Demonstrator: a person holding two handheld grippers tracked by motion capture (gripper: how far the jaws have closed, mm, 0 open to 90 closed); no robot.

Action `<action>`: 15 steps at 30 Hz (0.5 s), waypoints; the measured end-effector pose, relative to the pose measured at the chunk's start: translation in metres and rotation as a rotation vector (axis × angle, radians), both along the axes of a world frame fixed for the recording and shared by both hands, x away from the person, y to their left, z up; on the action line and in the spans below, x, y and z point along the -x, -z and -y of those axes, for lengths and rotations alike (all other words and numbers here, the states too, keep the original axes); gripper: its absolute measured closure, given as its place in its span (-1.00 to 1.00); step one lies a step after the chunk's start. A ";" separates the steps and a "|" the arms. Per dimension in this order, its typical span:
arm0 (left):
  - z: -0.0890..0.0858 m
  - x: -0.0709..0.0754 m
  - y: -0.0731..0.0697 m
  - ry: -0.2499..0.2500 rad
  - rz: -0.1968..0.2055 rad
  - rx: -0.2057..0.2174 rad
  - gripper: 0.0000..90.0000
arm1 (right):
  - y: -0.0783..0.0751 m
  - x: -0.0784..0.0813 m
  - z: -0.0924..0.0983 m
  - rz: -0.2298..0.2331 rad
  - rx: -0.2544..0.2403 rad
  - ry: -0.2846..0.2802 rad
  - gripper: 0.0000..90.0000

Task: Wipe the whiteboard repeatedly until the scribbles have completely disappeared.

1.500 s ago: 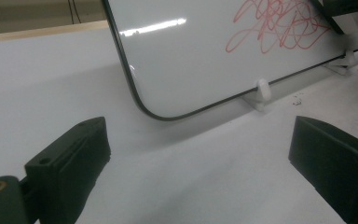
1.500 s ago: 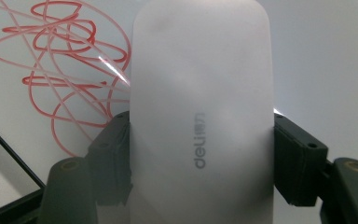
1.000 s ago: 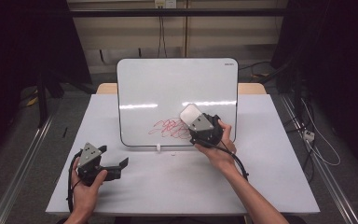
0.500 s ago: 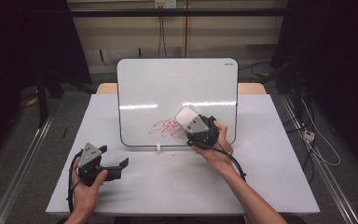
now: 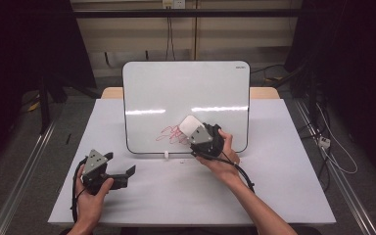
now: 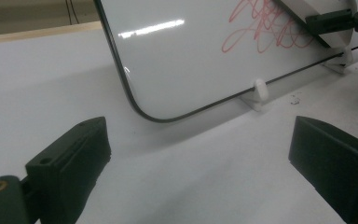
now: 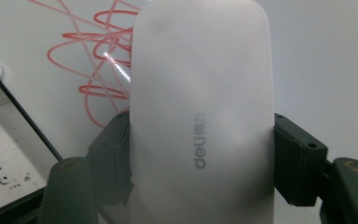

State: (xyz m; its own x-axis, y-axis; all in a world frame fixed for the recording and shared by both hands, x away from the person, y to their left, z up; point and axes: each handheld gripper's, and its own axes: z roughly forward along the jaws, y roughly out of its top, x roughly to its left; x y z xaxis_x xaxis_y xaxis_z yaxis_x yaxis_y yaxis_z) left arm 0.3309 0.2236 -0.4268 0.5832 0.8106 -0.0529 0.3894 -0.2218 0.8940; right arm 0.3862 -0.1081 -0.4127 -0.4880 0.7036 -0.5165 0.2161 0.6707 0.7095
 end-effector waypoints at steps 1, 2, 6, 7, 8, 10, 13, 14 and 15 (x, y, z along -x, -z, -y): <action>0.000 0.000 0.000 0.002 0.000 -0.005 -0.89 | 0.001 0.000 -0.001 0.004 0.004 0.002 -0.30; 0.000 0.000 0.000 0.002 0.000 -0.005 -0.89 | 0.001 0.001 -0.002 0.000 0.000 -0.001 -0.30; 0.001 0.000 0.000 0.009 -0.001 -0.013 -0.89 | 0.001 0.001 -0.005 0.001 0.011 -0.008 -0.30; 0.002 0.000 0.000 0.010 0.000 -0.013 -0.89 | 0.001 0.001 -0.005 0.001 0.011 -0.009 -0.30; 0.002 0.000 0.000 0.010 0.000 -0.013 -0.89 | 0.001 0.001 -0.005 0.001 0.011 -0.009 -0.30; 0.002 0.000 0.001 0.012 -0.001 -0.015 -0.89 | 0.002 0.002 -0.007 -0.001 0.015 -0.020 -0.30; 0.002 0.000 0.001 0.011 0.000 -0.014 -0.89 | 0.004 0.002 -0.011 0.000 0.023 -0.028 -0.30; 0.002 0.000 0.001 0.010 0.000 -0.013 -0.89 | 0.004 0.002 -0.011 -0.001 0.021 -0.029 -0.30; 0.002 -0.001 0.001 0.008 -0.001 -0.013 -0.89 | 0.003 0.002 -0.010 -0.003 0.020 -0.032 -0.30</action>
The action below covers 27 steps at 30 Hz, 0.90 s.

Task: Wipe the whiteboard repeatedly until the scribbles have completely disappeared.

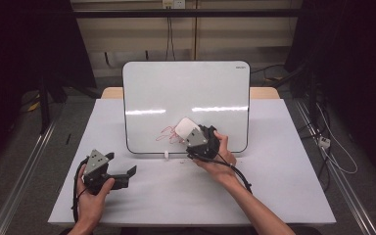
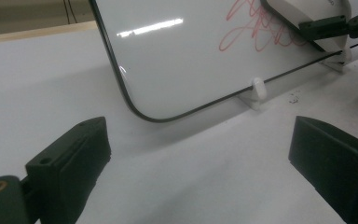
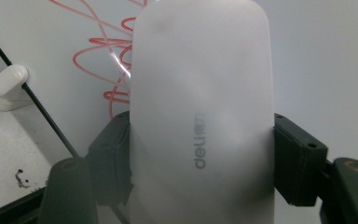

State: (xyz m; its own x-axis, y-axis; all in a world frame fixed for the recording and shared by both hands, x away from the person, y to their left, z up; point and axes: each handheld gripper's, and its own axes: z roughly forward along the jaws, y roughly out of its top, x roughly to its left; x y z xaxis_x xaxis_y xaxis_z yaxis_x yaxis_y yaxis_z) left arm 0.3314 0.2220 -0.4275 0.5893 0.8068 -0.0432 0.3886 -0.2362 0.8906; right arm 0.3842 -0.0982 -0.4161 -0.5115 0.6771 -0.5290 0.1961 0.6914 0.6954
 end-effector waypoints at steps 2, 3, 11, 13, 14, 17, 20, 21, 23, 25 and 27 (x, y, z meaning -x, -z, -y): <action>0.001 0.000 0.000 -0.001 -0.002 0.009 -0.89 | 0.000 0.000 -0.001 0.000 0.001 0.005 -0.30; 0.000 -0.001 0.001 0.000 -0.004 0.001 -0.89 | 0.000 0.000 -0.001 0.001 0.001 0.009 -0.30; 0.001 0.000 0.001 0.003 -0.005 -0.001 -0.89 | -0.004 -0.003 0.003 -0.001 0.002 0.012 -0.30; 0.000 0.000 0.001 -0.001 -0.007 0.004 -0.89 | -0.006 -0.004 0.004 0.000 0.000 0.015 -0.30; 0.000 0.000 0.001 0.000 -0.008 -0.002 -0.89 | -0.006 -0.004 0.004 0.000 0.000 0.015 -0.30; -0.001 0.000 0.001 0.000 -0.005 -0.003 -0.89 | -0.010 -0.008 0.007 0.007 -0.004 0.027 -0.30; 0.000 0.001 0.001 0.003 -0.006 -0.007 -0.89 | -0.013 -0.010 0.009 0.015 -0.009 0.039 -0.30; 0.000 0.001 0.002 0.000 -0.005 -0.001 -0.89 | -0.016 -0.013 0.012 0.015 -0.022 0.049 -0.30; 0.000 0.001 0.002 0.000 -0.005 0.000 -0.89 | -0.018 -0.014 0.012 0.016 -0.023 0.052 -0.30; 0.000 0.001 0.001 0.002 -0.005 -0.006 -0.89 | -0.020 -0.016 0.012 0.016 -0.035 0.060 -0.30; 0.000 0.000 0.001 0.002 -0.005 -0.004 -0.89 | -0.019 -0.016 0.012 0.022 -0.034 0.065 -0.30</action>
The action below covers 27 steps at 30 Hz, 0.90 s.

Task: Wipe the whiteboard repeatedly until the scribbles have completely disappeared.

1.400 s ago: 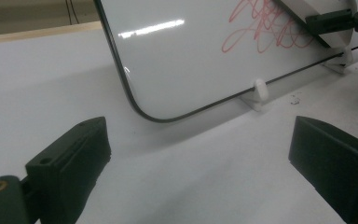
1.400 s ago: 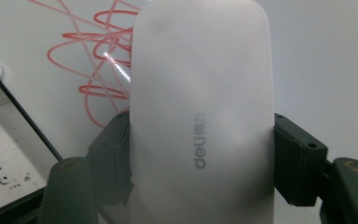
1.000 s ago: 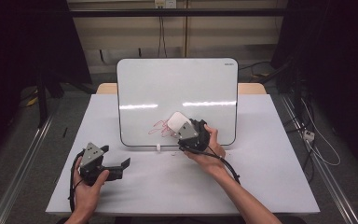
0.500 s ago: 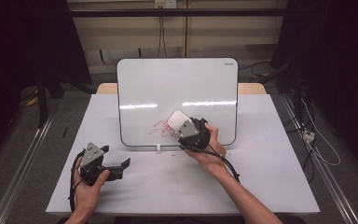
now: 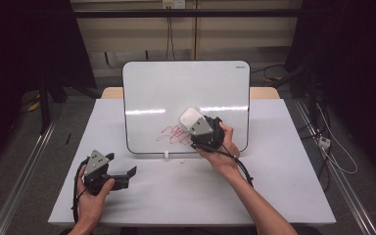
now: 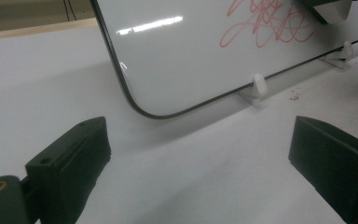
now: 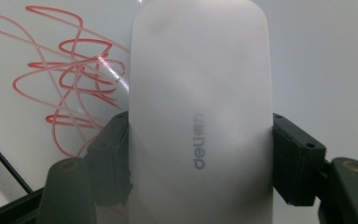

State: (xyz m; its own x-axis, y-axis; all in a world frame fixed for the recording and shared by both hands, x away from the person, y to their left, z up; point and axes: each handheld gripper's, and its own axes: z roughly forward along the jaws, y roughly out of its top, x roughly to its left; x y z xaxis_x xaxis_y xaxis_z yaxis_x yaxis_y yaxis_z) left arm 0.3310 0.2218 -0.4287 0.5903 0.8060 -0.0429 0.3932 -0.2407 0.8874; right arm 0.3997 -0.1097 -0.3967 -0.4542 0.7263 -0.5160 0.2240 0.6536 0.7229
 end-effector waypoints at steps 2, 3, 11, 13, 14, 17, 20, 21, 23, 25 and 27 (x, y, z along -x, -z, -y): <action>0.000 0.000 0.000 -0.001 0.000 0.000 -0.89 | 0.000 0.000 0.000 0.001 0.000 0.001 -0.30; 0.001 0.000 0.000 -0.005 -0.001 0.006 -0.89 | 0.000 0.001 -0.001 0.002 0.004 0.004 -0.30; 0.001 -0.001 0.000 0.003 0.001 -0.003 -0.89 | 0.004 0.004 -0.011 0.007 0.017 -0.004 -0.30; 0.001 -0.001 0.000 0.001 0.001 0.001 -0.89 | 0.006 0.005 -0.016 0.005 0.023 -0.006 -0.30; 0.001 -0.001 0.000 0.000 0.002 0.004 -0.89 | 0.007 0.006 -0.019 0.006 0.027 -0.008 -0.30; 0.001 0.000 0.000 0.000 0.002 0.007 -0.89 | 0.008 0.006 -0.022 0.003 0.031 -0.011 -0.30; 0.002 0.000 -0.001 0.004 0.004 0.003 -0.89 | 0.012 0.009 -0.031 -0.008 0.049 -0.029 -0.30; 0.002 0.000 -0.001 0.004 0.004 0.003 -0.89 | 0.014 0.010 -0.034 -0.008 0.056 -0.032 -0.30; 0.001 0.000 -0.001 0.005 0.004 0.001 -0.89 | 0.015 0.011 -0.037 -0.003 0.056 -0.032 -0.30; 0.002 0.000 0.000 0.001 0.003 0.007 -0.89 | 0.015 0.011 -0.036 -0.009 0.052 -0.034 -0.30; 0.001 -0.001 0.000 0.004 0.001 -0.003 -0.89 | 0.016 0.012 -0.038 -0.009 0.054 -0.035 -0.30</action>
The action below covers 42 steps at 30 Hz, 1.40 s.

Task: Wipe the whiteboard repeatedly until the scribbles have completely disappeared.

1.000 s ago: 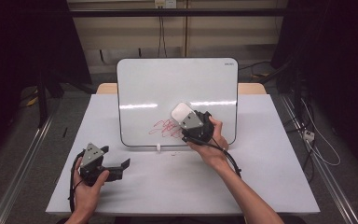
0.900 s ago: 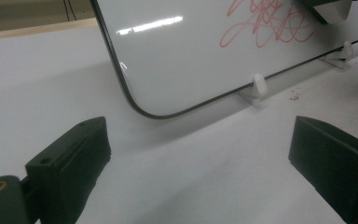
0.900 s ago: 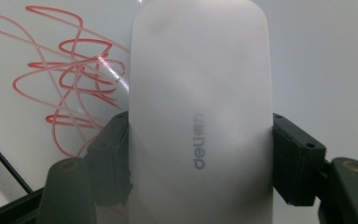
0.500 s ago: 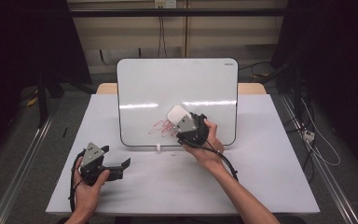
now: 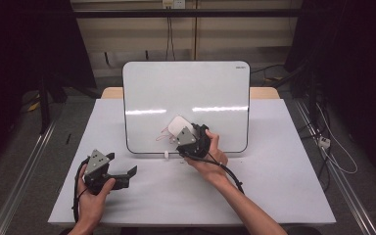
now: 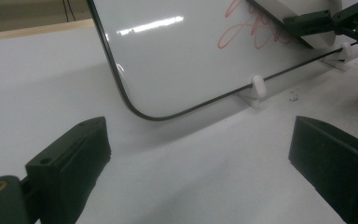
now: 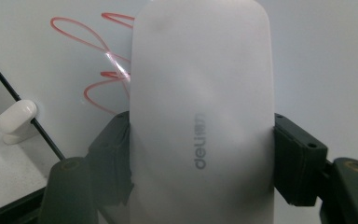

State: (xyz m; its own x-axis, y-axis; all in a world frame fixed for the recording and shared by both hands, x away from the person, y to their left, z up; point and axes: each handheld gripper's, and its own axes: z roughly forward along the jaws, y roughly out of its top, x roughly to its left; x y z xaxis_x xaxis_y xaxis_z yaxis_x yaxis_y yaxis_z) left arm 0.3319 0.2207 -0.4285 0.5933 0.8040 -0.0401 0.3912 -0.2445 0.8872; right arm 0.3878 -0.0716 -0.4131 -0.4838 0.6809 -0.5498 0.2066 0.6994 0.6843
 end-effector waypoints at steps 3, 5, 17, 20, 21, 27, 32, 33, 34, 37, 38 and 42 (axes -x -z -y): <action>0.001 0.000 0.000 -0.002 0.003 -0.003 -0.89 | 0.004 0.003 -0.007 0.001 0.006 -0.015 -0.30; 0.002 0.000 -0.001 0.000 0.005 -0.001 -0.89 | 0.006 0.004 -0.009 0.000 0.008 -0.019 -0.30; 0.000 0.002 -0.001 0.002 0.006 0.003 -0.89 | 0.021 0.013 -0.037 -0.012 0.045 -0.083 -0.30; -0.002 0.000 0.000 -0.002 -0.002 0.006 -0.89 | 0.020 0.013 -0.037 -0.016 0.050 -0.086 -0.30; -0.002 0.000 0.000 -0.002 0.001 0.003 -0.89 | 0.020 0.013 -0.036 -0.019 0.052 -0.091 -0.30; -0.003 0.002 0.000 -0.006 0.002 0.008 -0.89 | 0.017 0.011 -0.030 -0.020 0.049 -0.085 -0.30; -0.003 0.002 -0.001 -0.011 0.006 0.016 -0.89 | 0.016 0.011 -0.029 -0.022 0.047 -0.079 -0.30; -0.003 0.002 -0.001 -0.012 0.005 0.017 -0.89 | 0.015 0.011 -0.028 -0.026 0.044 -0.077 -0.30; -0.003 0.002 -0.001 -0.012 0.005 0.015 -0.89 | 0.015 0.010 -0.027 -0.020 0.045 -0.073 -0.30; -0.003 0.002 0.000 -0.010 0.005 0.015 -0.89 | 0.009 0.007 -0.016 -0.015 0.037 -0.047 -0.30; -0.003 0.002 0.000 -0.010 0.005 0.015 -0.89 | 0.009 0.007 -0.016 -0.015 0.037 -0.047 -0.30; -0.003 0.002 0.000 -0.011 0.004 0.013 -0.89 | -0.001 0.000 0.005 -0.001 -0.002 0.008 -0.30</action>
State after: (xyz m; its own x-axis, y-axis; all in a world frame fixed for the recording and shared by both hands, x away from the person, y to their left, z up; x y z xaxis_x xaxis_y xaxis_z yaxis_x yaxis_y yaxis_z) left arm 0.3299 0.2236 -0.4281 0.5843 0.8101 -0.0485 0.3906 -0.2283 0.8918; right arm 0.3877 -0.0771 -0.4124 -0.4789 0.6860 -0.5478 0.2129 0.6961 0.6857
